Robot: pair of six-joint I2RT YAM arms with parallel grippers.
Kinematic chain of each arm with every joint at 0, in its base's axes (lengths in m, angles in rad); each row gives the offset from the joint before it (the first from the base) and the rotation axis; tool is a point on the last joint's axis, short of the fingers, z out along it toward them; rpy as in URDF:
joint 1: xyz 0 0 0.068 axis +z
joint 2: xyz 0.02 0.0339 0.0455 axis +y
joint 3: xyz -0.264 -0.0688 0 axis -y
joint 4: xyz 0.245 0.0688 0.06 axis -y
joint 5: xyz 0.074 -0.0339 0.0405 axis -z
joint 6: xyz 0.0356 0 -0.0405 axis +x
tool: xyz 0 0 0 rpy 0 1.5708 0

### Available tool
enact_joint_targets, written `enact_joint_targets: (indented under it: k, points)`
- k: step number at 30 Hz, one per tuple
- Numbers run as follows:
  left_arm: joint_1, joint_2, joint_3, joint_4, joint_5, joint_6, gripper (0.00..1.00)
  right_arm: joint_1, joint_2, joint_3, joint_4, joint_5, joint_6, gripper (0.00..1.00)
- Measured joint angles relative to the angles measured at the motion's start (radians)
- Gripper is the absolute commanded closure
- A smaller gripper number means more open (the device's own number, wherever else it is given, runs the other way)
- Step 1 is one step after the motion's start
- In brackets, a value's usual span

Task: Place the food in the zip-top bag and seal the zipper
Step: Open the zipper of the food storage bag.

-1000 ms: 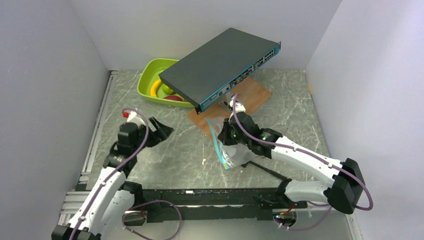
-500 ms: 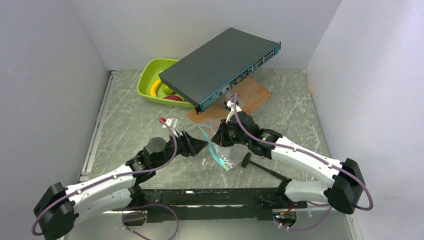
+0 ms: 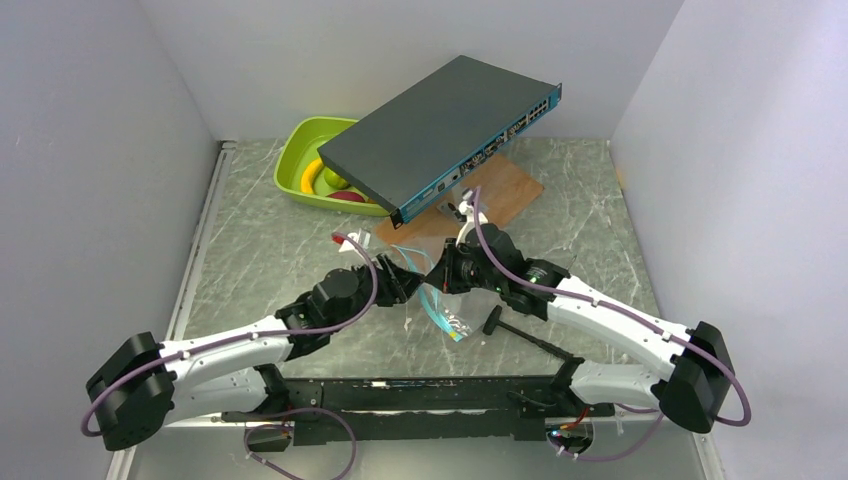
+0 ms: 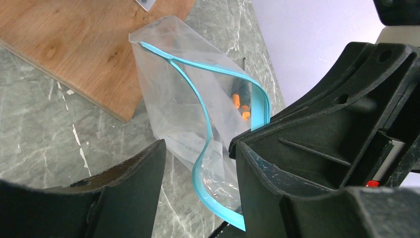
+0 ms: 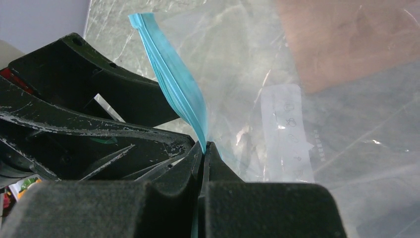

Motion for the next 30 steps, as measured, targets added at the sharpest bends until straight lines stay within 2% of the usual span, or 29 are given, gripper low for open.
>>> enact_joint_targets:
  k: [3,6,10,11,15,19,25,26,30]
  points:
    - [0.000,0.020,0.015,-0.001,0.000,-0.005,0.53,-0.002,0.000,-0.001,0.000,0.008,0.000,1.00]
    - [0.001,0.059,0.063,-0.050,0.016,-0.020,0.68,-0.001,0.000,-0.005,-0.010,0.037,-0.002,1.00]
    - [0.017,0.119,0.150,-0.139,0.072,-0.032,0.99,0.016,0.000,-0.005,-0.026,0.097,-0.007,1.00]
    - [0.024,0.129,0.158,-0.158,0.089,-0.035,1.00,0.029,0.000,-0.005,-0.027,0.114,-0.009,1.00]
    - [0.077,0.135,0.165,-0.307,0.156,-0.026,1.00,0.113,0.031,0.057,-0.132,0.317,-0.018,1.00]
    - [0.201,0.132,0.167,-0.504,0.225,-0.010,1.00,0.192,0.071,0.124,-0.199,0.544,-0.053,1.00]
    - [0.250,0.117,0.169,-0.536,0.381,0.006,1.00,0.251,0.071,0.115,-0.194,0.622,-0.134,1.00]
    - [0.250,0.117,0.169,-0.528,0.408,0.005,0.96,0.255,0.072,0.115,-0.194,0.623,-0.142,1.00]
    - [0.249,0.108,0.139,-0.428,0.472,-0.021,0.63,0.257,0.082,0.116,-0.193,0.619,-0.149,1.00]
